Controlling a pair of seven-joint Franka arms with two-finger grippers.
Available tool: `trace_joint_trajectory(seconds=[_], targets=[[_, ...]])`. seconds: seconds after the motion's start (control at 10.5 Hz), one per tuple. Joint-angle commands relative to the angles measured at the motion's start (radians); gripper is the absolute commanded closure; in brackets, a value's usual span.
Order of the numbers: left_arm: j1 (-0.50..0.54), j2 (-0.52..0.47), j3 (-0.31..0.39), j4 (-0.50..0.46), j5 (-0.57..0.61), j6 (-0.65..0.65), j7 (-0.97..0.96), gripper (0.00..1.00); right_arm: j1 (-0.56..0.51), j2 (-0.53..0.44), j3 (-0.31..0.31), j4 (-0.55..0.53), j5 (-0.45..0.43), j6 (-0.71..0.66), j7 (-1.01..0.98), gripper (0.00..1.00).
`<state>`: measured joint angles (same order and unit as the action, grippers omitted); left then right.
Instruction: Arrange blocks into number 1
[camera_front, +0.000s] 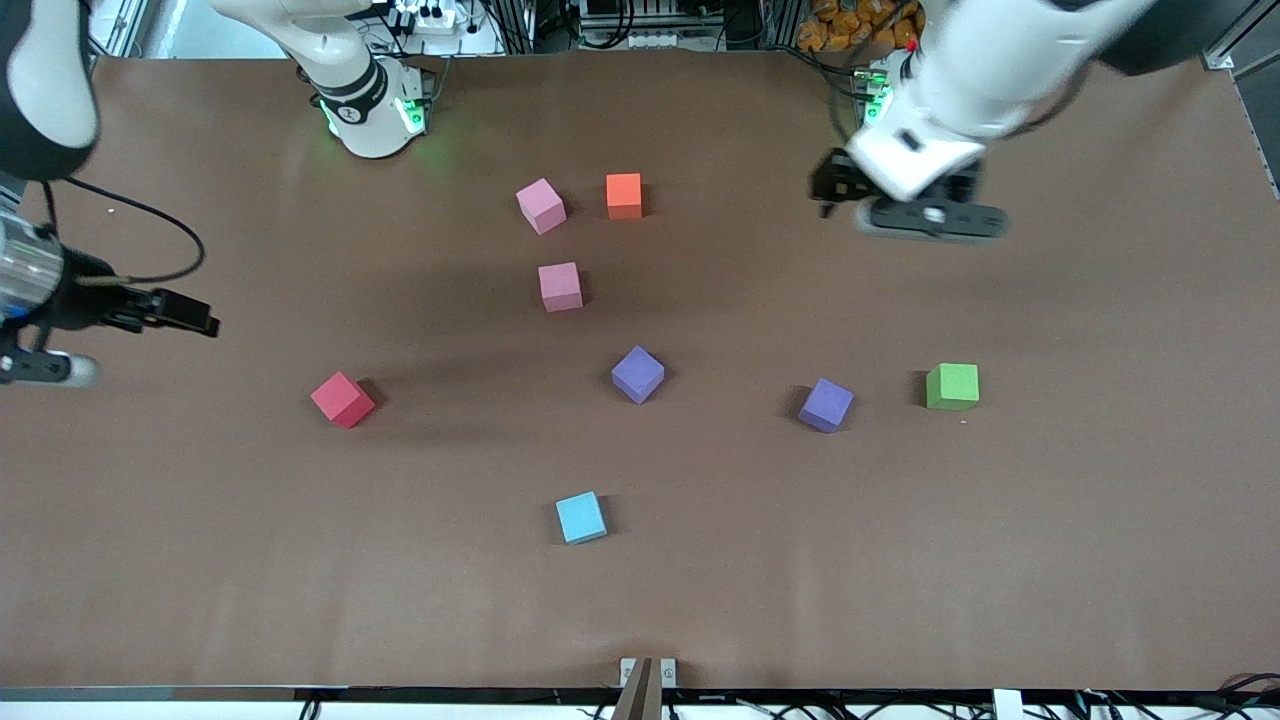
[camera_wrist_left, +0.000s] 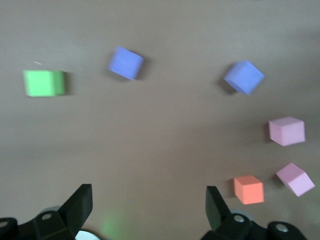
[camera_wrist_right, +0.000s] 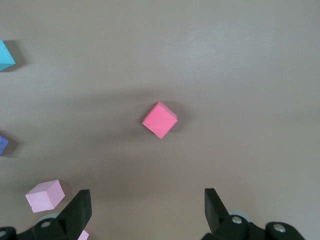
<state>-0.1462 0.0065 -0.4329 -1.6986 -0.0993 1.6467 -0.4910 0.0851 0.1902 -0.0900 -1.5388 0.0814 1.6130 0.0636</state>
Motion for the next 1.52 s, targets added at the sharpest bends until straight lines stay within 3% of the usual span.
trace_joint_trajectory(seconds=[0.0, 0.19, 0.38, 0.47, 0.76, 1.42], targets=[[-0.045, 0.001, -0.123, -0.151, -0.007, 0.162, -0.169, 0.0, 0.062, -0.032, -0.03, -0.116, 0.017, 0.088, 0.025, 0.0], [-0.122, 0.03, -0.182, -0.286, -0.007, 0.371, -0.308, 0.0, 0.07, -0.037, -0.03, -0.213, 0.02, 0.158, 0.042, 0.0], [-0.24, 0.143, -0.181, -0.283, 0.053, 0.404, -0.38, 0.0, 0.093, -0.023, -0.028, -0.254, 0.024, 0.195, 0.116, 0.0], [-0.307, 0.195, -0.167, -0.282, 0.116, 0.424, -0.421, 0.0, 0.106, -0.011, -0.03, -0.257, 0.026, 0.206, 0.125, 0.0], [-0.505, 0.308, -0.061, -0.274, 0.136, 0.497, -0.472, 0.0, 0.119, -0.009, -0.03, -0.357, 0.032, 0.321, 0.148, 0.0], [-0.624, 0.469, 0.009, -0.26, 0.132, 0.682, -0.685, 0.0, 0.228, -0.014, -0.056, -0.48, 0.046, 0.418, 0.163, 0.0]])
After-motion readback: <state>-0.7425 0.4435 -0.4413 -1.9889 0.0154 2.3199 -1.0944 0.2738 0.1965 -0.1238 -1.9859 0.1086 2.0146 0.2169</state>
